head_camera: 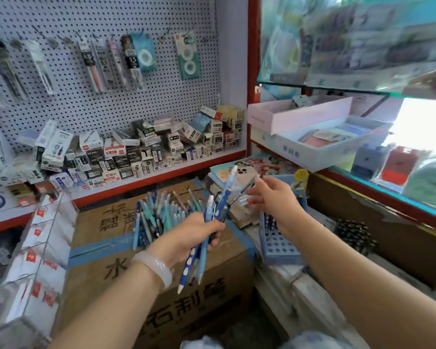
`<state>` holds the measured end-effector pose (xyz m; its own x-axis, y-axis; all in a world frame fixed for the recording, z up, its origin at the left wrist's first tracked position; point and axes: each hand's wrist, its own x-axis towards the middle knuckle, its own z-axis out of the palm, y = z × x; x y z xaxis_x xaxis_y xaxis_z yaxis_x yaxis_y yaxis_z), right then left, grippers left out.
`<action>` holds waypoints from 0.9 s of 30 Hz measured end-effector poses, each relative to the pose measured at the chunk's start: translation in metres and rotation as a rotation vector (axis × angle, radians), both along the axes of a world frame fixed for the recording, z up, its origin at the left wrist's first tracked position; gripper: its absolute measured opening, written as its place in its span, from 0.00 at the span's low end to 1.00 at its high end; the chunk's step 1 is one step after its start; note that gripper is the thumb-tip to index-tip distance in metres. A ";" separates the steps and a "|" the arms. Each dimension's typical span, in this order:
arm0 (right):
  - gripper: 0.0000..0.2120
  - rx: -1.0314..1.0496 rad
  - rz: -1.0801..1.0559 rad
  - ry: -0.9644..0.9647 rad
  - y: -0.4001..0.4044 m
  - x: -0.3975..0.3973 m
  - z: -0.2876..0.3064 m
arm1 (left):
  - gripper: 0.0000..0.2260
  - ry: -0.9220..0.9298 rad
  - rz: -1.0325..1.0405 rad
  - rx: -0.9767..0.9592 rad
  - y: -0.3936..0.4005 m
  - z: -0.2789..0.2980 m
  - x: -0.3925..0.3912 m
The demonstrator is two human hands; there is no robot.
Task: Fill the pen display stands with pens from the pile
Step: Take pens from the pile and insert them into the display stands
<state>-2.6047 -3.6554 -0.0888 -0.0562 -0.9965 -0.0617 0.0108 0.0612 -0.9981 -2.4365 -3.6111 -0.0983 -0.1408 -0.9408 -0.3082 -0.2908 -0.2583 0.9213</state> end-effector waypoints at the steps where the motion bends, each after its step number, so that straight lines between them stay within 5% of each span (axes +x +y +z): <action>1: 0.18 -0.007 -0.027 0.000 0.002 -0.011 0.003 | 0.11 -0.002 -0.022 -0.007 0.001 0.003 -0.009; 9: 0.08 -0.150 -0.214 0.114 0.033 -0.099 0.023 | 0.05 -0.032 -0.223 -0.069 0.020 0.014 -0.094; 16: 0.07 -0.249 -0.472 0.328 0.064 -0.191 0.029 | 0.07 0.018 -0.131 -0.097 0.030 -0.004 -0.152; 22: 0.03 -0.225 -0.396 0.762 0.093 -0.213 -0.011 | 0.11 0.044 -0.075 -0.112 0.035 -0.014 -0.174; 27: 0.02 -0.102 -0.330 0.787 0.090 -0.207 -0.055 | 0.10 0.084 -0.026 -0.120 0.034 -0.019 -0.175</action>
